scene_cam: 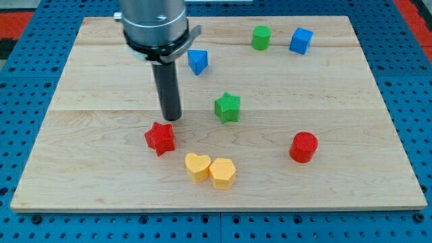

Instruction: Push the blue triangle closer to green star

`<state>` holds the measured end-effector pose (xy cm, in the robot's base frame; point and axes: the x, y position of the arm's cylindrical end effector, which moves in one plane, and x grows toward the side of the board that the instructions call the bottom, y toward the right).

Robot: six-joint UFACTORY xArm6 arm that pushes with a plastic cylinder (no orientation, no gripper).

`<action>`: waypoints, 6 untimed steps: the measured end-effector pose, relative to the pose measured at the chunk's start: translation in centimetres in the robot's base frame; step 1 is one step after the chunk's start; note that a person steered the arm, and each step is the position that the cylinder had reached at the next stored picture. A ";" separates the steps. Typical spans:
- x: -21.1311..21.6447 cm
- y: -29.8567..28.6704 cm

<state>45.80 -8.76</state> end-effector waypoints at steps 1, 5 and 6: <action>0.0 -1.5; -16.6 1.7; -17.4 5.8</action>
<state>28.45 -2.97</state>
